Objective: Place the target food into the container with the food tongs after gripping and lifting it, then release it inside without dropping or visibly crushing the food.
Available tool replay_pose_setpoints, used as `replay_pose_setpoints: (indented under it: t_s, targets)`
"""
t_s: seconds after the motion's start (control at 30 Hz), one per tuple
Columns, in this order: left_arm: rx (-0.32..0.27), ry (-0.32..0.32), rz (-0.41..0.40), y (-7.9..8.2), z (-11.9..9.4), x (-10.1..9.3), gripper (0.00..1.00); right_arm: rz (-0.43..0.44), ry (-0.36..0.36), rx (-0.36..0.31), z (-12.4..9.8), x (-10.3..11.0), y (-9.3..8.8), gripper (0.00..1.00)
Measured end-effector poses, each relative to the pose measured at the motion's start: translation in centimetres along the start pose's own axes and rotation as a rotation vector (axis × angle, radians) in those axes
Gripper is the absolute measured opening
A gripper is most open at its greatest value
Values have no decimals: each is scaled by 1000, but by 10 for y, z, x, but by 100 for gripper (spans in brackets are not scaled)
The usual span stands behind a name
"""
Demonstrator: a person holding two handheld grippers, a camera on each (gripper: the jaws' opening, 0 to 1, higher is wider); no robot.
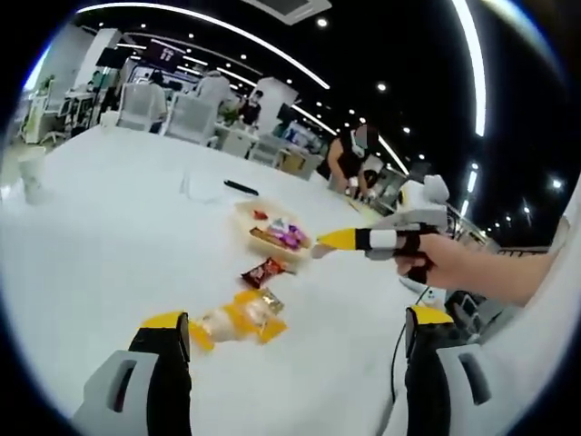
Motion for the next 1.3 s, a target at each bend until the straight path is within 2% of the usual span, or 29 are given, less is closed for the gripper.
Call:
replay_pose_setpoints:
  t_s: [0.13,0.3,0.47,0.6,0.8,0.97,1.13,1.3]
  targets:
    - [-14,4,1,1,1,1,99,6,6,2,0,2,1,28]
    - [-3,0,72,-3,0,2,99,16,13,8,-2,10,-1,28]
    - [5,1,101,-6,-2,4,99,38,19,22,-1,18,-12,28]
    - [16,1,109,-7,-6,4,99,43,46,65,3,32,-28,28]
    - [9,18,118,-1,-10,9,99,24,71,91,9,43,-36,28]
    - [11,18,123,1,-12,9,99,36,55,109,14,47,-40,29]
    - [45,9,154,-4,-13,13,99,20,47,129,20,48,-50,29]
    - [43,23,129,-6,-10,17,99,40,21,151,26,46,-61,29]
Point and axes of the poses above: the point that each gripper's makers call its tool centre point, and the gripper's own axes: z roughly forward along the fingers, x roughly to its left, y roughly out of its top, the point moved 1 cm from there along -z, roughly backward along the fingers, and after that the axes turned 13 degrees about -x, right-handed, at the moved point
